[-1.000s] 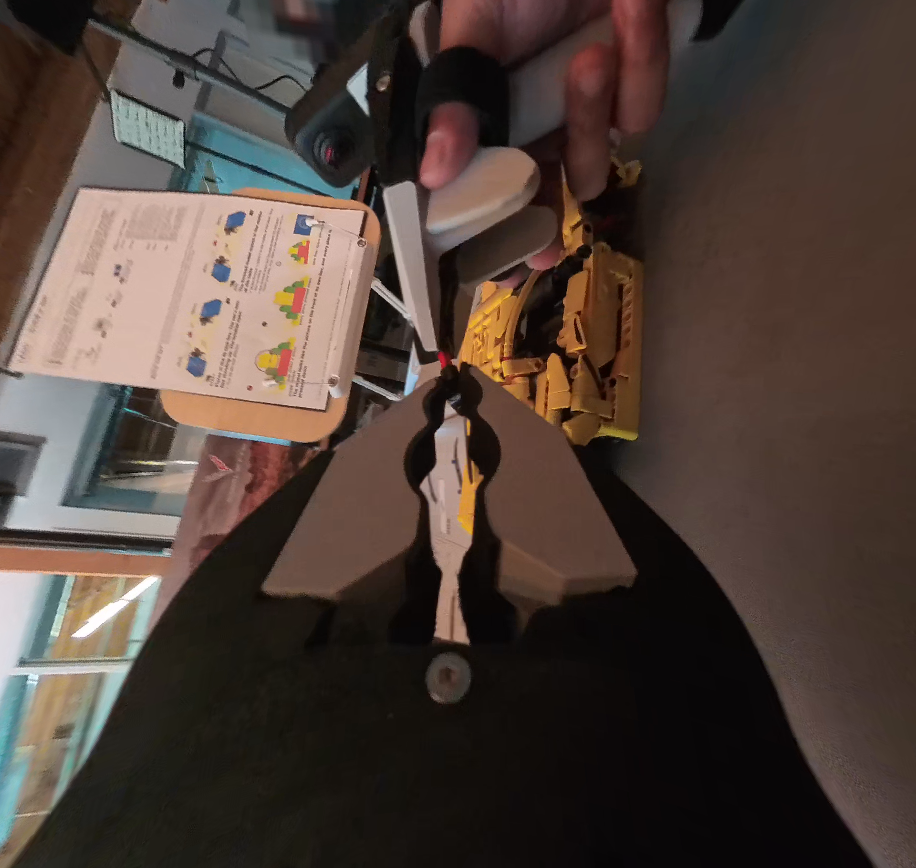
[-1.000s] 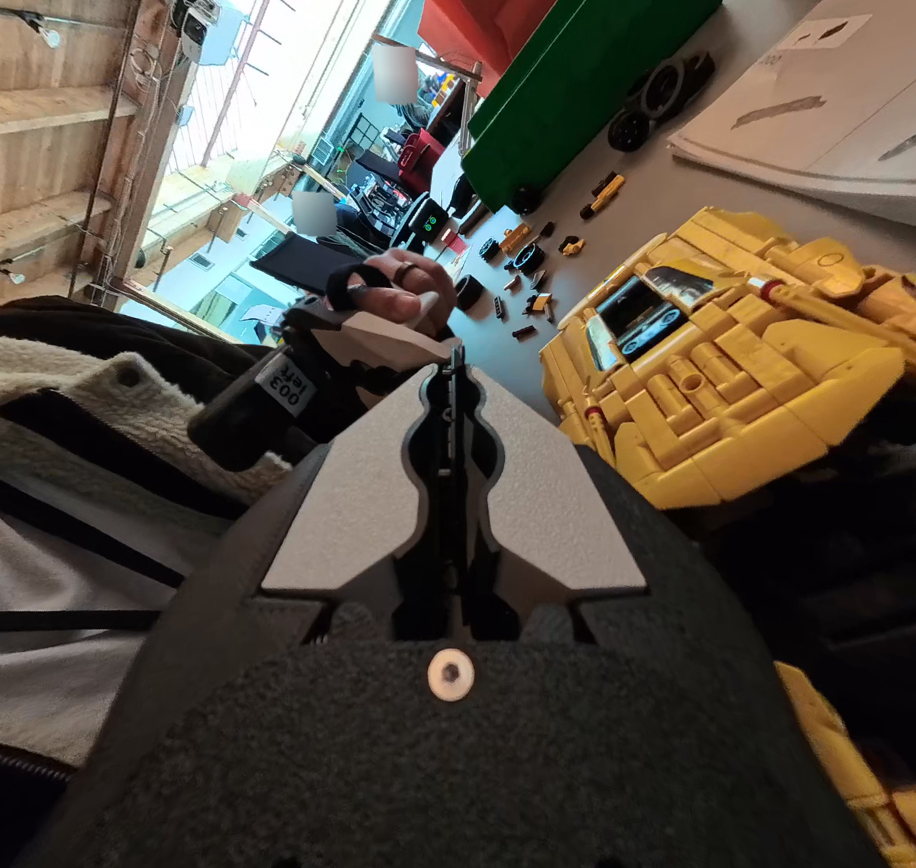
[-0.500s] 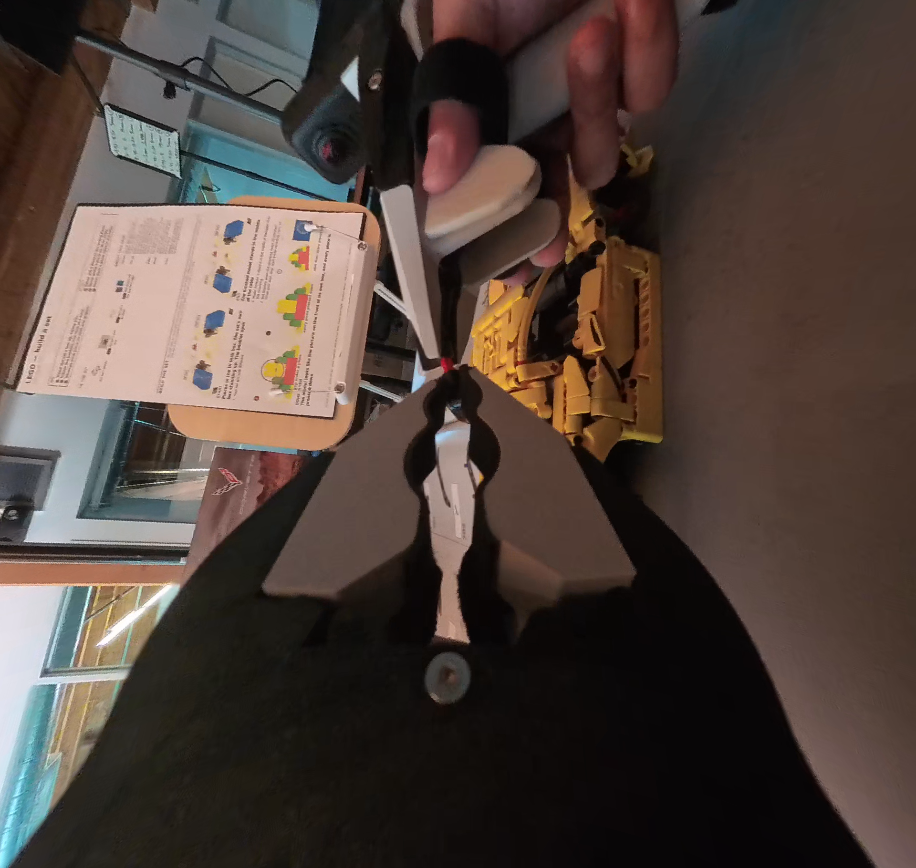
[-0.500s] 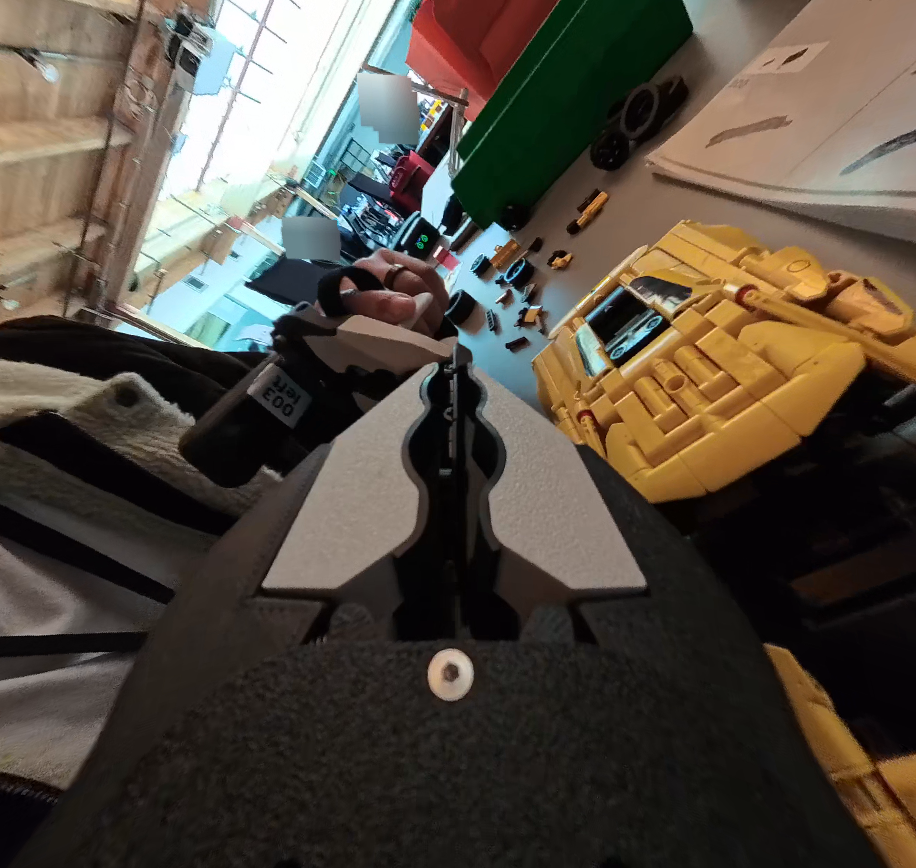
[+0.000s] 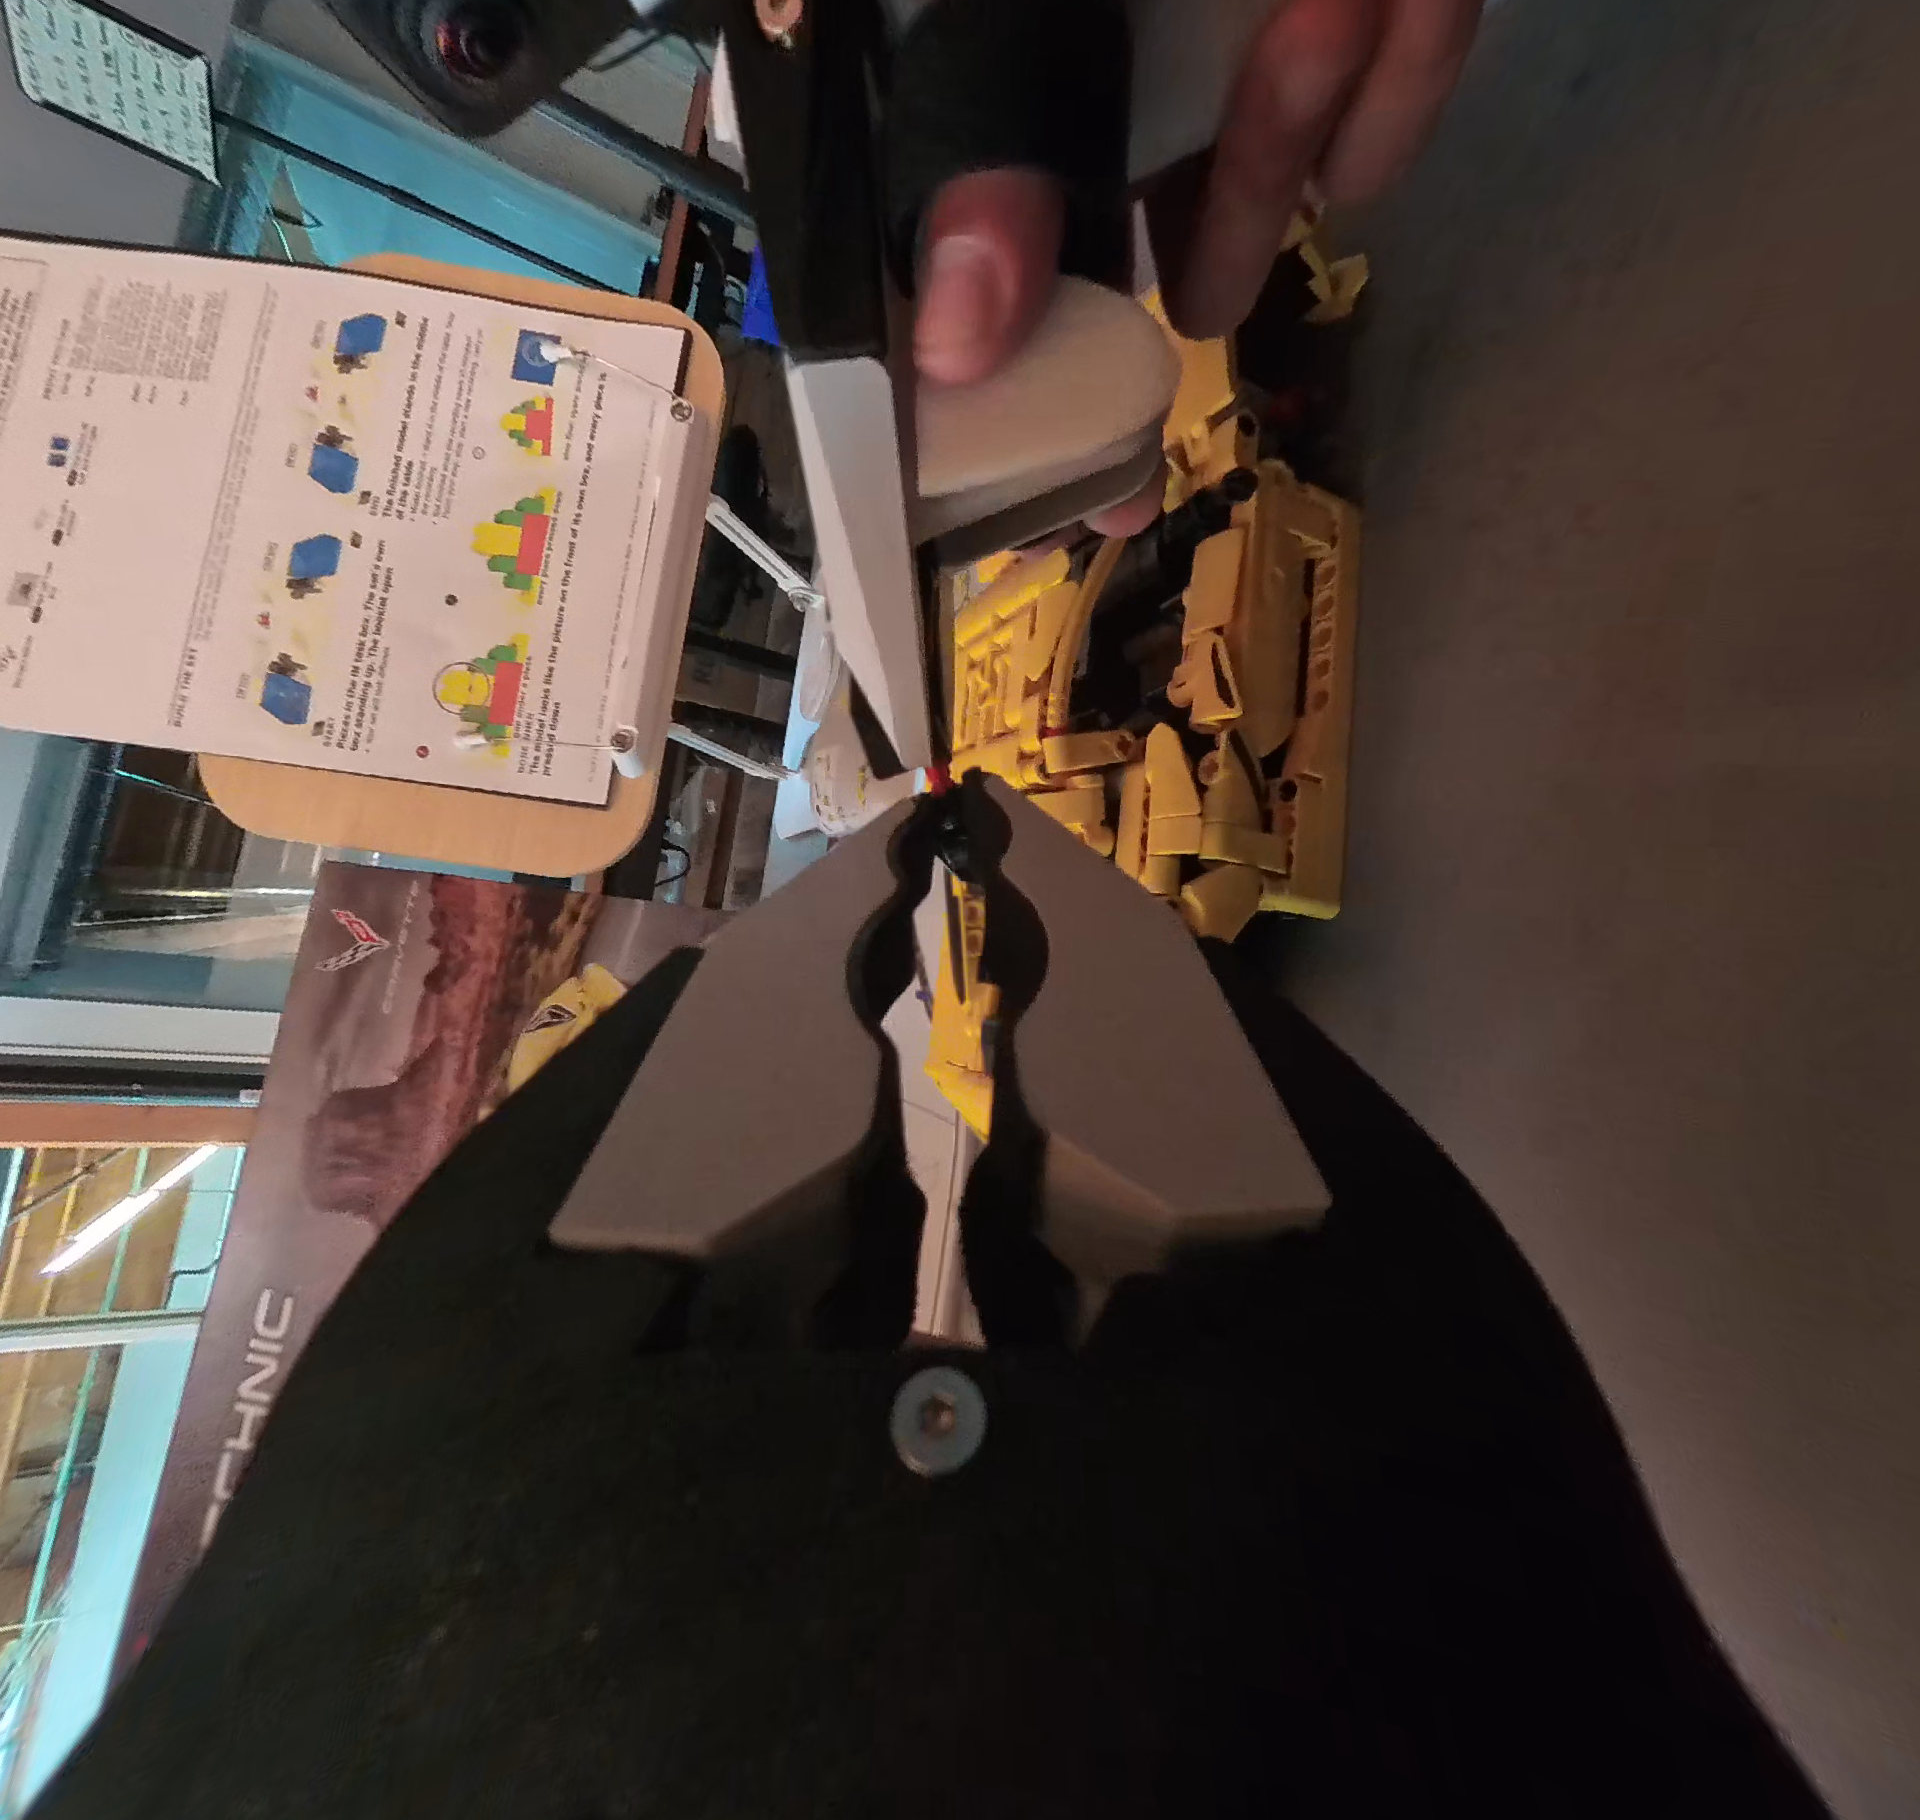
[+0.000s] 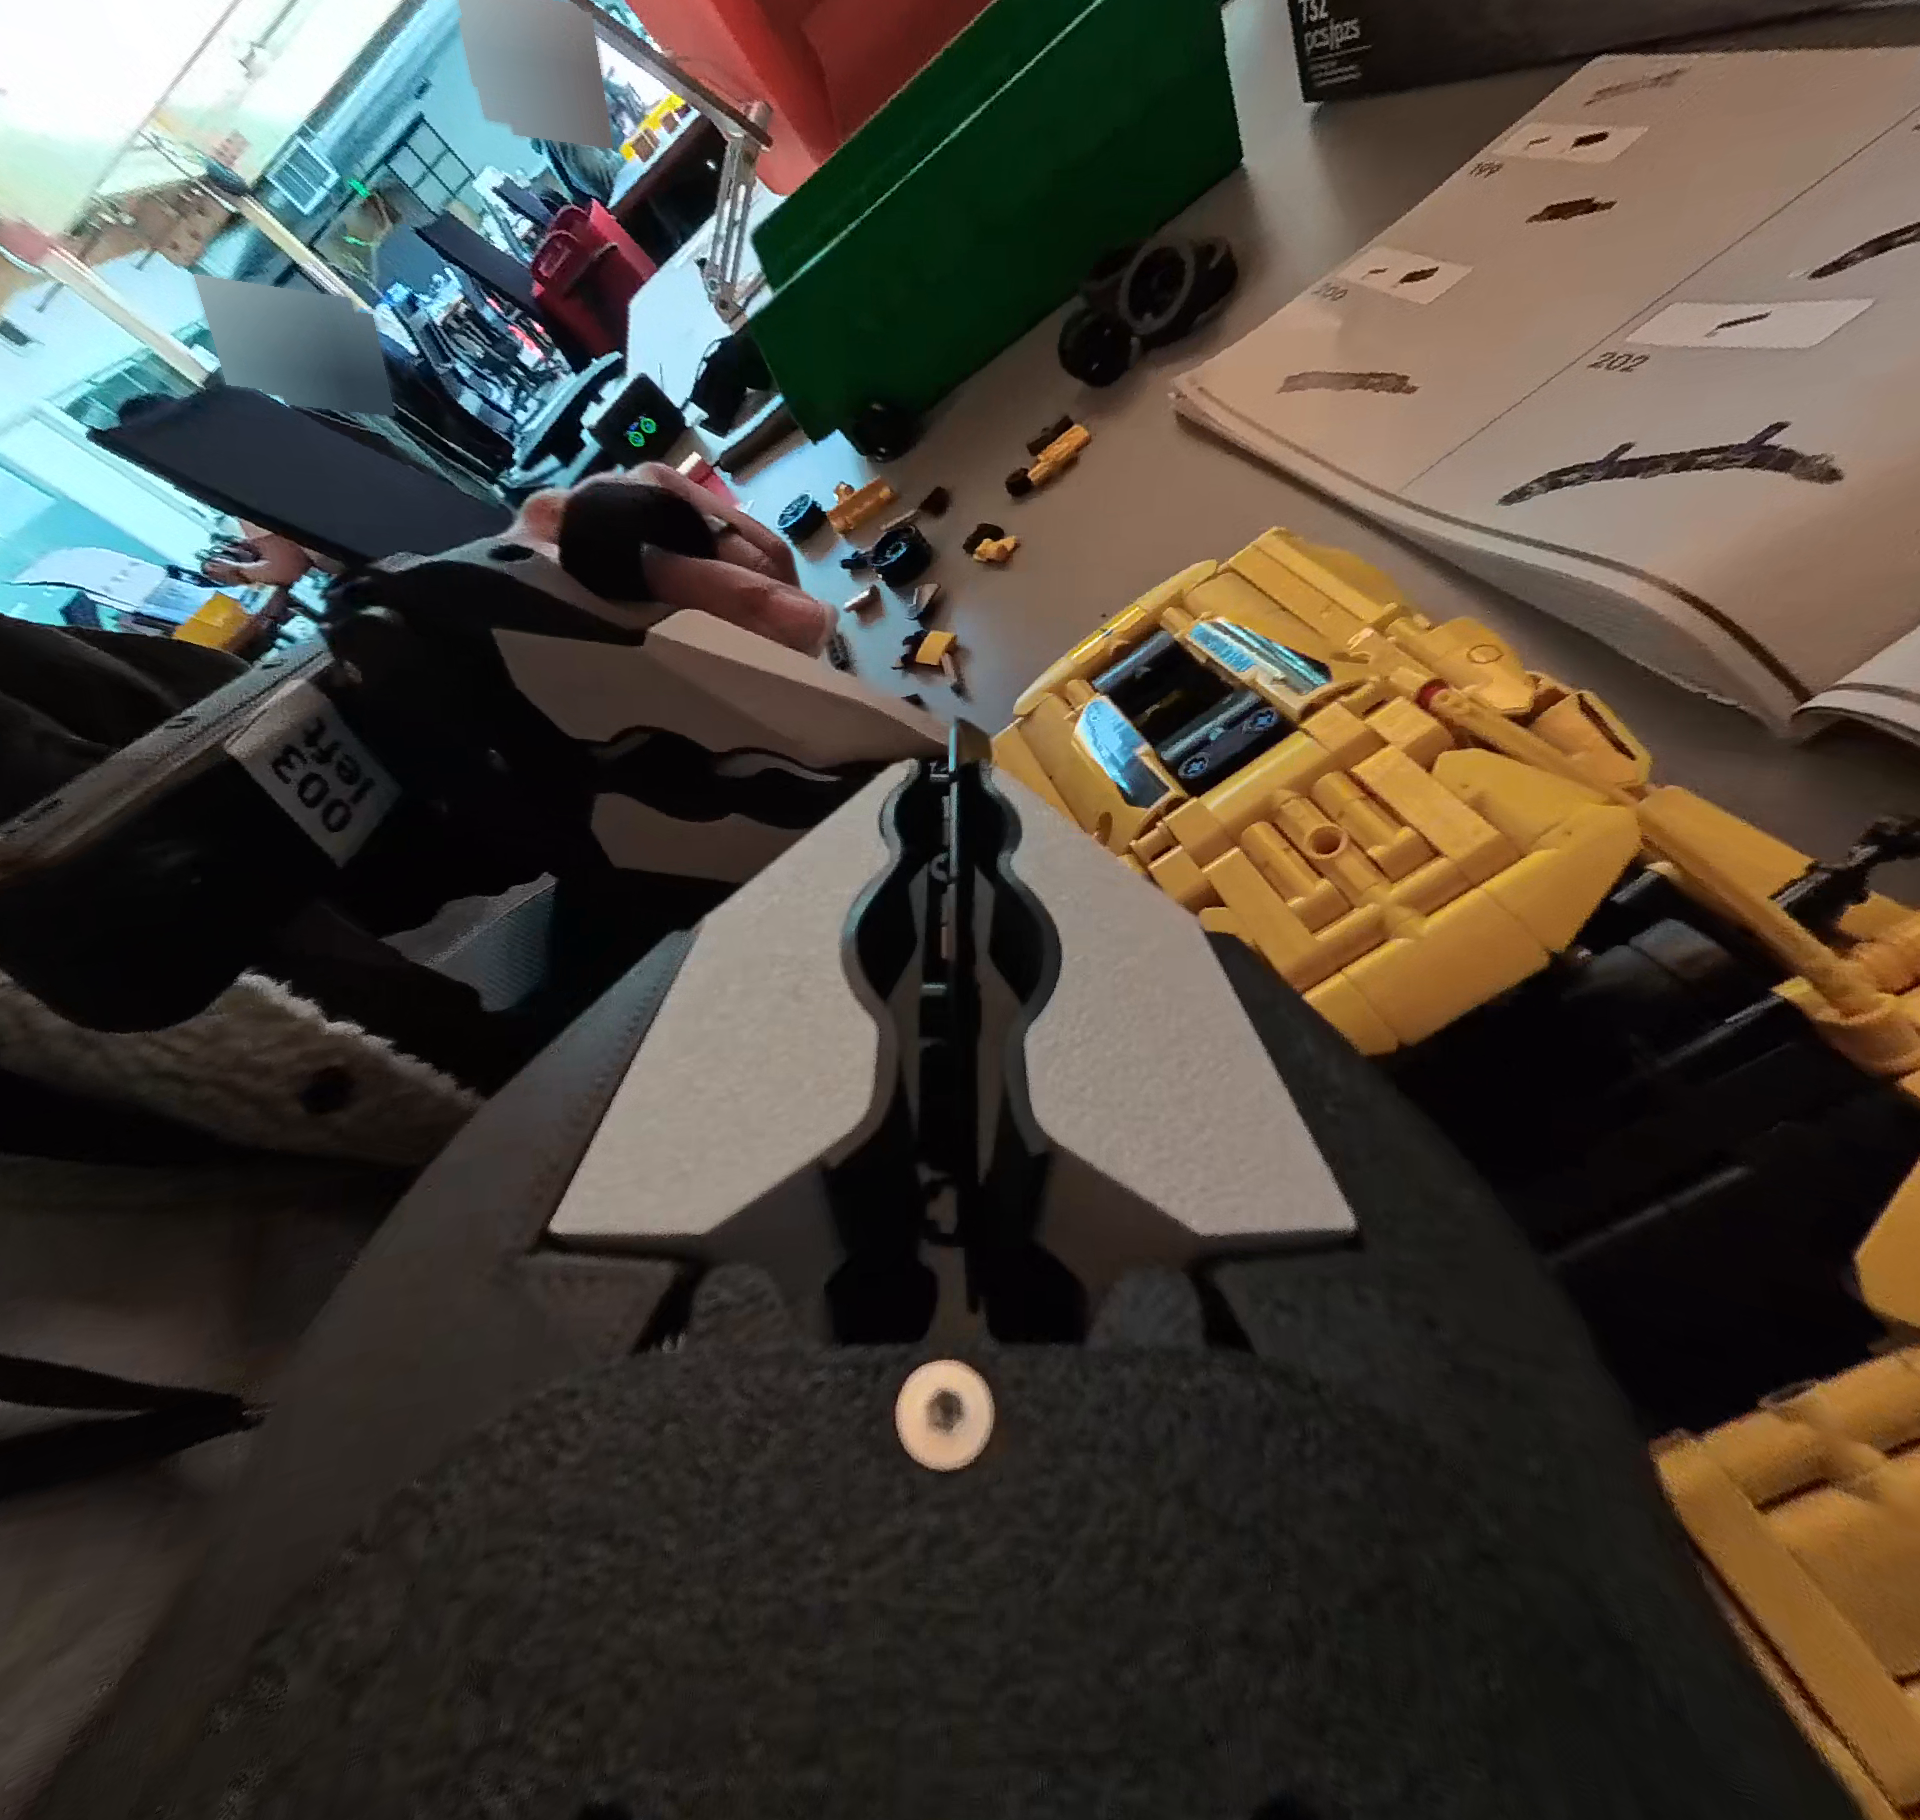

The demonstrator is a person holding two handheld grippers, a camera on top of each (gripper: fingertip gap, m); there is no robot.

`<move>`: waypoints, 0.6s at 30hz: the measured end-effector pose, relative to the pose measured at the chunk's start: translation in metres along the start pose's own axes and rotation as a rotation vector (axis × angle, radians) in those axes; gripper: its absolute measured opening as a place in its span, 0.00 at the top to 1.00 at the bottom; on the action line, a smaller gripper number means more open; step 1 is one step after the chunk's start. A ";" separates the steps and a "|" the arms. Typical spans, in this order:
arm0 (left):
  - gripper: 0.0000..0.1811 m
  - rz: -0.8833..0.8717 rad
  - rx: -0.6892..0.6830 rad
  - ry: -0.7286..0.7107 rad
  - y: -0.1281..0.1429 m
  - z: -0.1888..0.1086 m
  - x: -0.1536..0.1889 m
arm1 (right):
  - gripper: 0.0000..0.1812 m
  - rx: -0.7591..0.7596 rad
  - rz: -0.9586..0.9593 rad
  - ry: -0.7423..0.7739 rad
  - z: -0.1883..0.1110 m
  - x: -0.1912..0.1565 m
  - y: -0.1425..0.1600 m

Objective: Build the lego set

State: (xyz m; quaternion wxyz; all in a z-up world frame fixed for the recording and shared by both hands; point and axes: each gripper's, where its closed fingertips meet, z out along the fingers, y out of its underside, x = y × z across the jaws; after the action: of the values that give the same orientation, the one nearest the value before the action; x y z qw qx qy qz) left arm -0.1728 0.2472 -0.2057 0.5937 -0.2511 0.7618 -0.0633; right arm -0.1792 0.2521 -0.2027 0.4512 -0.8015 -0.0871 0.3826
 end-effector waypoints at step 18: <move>0.94 -0.463 0.174 0.106 -0.013 -0.008 -0.010 | 0.96 0.055 -0.016 -0.085 -0.012 -0.009 -0.011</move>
State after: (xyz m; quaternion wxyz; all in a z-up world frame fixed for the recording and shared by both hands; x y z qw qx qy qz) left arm -0.1748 0.2387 -0.1895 0.5419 -0.3633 0.7059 -0.2759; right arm -0.1743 0.2461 -0.1855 0.4720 -0.7710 -0.1020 0.4151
